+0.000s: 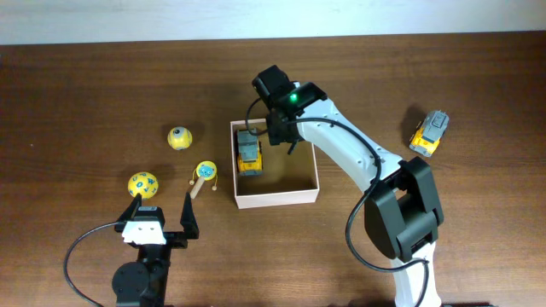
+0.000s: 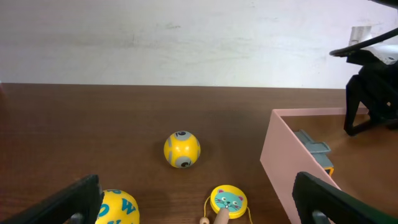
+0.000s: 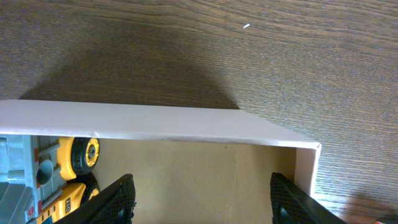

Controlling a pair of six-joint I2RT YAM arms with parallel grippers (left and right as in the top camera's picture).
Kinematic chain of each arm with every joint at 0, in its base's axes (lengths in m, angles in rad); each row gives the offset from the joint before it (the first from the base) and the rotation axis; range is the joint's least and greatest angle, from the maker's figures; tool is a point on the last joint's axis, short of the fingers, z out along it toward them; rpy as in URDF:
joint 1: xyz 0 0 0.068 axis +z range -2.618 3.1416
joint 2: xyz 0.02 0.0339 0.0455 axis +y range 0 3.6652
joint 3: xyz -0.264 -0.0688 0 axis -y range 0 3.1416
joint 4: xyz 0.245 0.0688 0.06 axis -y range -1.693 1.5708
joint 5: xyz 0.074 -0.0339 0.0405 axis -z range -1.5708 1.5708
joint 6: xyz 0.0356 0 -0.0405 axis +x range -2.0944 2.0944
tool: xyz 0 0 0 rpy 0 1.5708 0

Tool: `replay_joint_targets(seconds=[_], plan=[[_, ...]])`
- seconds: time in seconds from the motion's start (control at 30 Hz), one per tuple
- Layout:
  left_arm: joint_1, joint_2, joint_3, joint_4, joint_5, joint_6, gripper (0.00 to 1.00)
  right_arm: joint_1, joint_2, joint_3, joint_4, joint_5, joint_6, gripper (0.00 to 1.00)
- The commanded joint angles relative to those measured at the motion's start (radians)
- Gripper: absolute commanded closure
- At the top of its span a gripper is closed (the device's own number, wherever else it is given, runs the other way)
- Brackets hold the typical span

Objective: Pack container
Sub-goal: 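Raise the right gripper out of the box and move right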

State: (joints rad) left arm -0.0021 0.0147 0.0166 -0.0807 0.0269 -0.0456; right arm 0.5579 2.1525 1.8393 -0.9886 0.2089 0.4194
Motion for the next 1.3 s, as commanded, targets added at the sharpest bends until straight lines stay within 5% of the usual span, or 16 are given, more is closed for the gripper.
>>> replay_joint_targets(seconds=[0.0,0.43,0.93,1.17,1.27], plan=[[0.005,-0.007,-0.007,0.002,0.014,0.016,0.01,-0.01,-0.024,0.016,-0.002,0.021,0.009,0.36],[0.005,-0.007,-0.007,0.002,0.014,0.016,0.01,-0.009,-0.026,0.021,-0.008,0.02,0.026,0.36],[0.005,-0.007,-0.007,0.002,0.014,0.016,0.01,-0.019,-0.184,0.236,-0.183,0.094,0.003,0.35],[0.005,-0.007,-0.007,0.002,0.014,0.016,0.01,-0.159,-0.211,0.237,-0.298,0.166,0.021,0.25],[0.005,-0.007,-0.007,0.002,0.014,0.016,0.01,-0.324,-0.211,0.237,-0.352,0.144,0.098,0.23]])
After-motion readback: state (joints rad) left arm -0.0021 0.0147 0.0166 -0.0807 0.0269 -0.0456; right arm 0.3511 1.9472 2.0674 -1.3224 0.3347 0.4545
